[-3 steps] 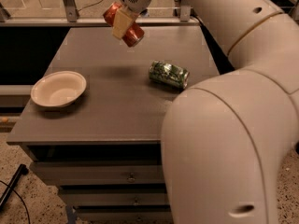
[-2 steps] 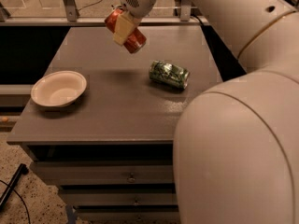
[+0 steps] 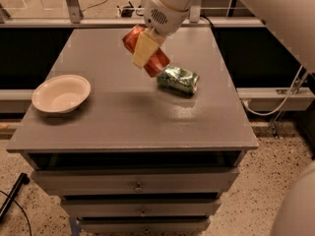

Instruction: Knock coke can over

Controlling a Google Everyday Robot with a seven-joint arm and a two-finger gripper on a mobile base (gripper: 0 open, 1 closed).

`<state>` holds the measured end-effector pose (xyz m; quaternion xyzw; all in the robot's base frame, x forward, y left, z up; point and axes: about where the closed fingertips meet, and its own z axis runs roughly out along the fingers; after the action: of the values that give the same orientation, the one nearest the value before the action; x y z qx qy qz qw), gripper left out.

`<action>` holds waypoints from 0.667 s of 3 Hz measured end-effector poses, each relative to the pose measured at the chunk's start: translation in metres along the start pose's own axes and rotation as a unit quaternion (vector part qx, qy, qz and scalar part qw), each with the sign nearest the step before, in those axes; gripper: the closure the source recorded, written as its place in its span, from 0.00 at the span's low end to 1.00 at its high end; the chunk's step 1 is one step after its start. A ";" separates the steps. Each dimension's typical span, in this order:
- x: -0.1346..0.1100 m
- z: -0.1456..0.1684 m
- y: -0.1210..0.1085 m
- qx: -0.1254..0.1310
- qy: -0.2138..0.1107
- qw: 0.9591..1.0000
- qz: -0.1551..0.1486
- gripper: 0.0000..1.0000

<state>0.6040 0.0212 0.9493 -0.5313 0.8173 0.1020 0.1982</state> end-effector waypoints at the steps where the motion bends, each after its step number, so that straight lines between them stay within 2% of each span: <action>1: 0.024 -0.001 0.020 -0.012 0.025 1.000 -0.006 1.00; 2: 0.044 0.012 0.044 -0.042 0.059 0.997 -0.027 1.00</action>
Offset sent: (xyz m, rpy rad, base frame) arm -0.0854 -0.0206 -0.0602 -0.1551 0.1836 0.1623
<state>0.5512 0.0071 0.9171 -0.5662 0.8079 0.0995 0.1298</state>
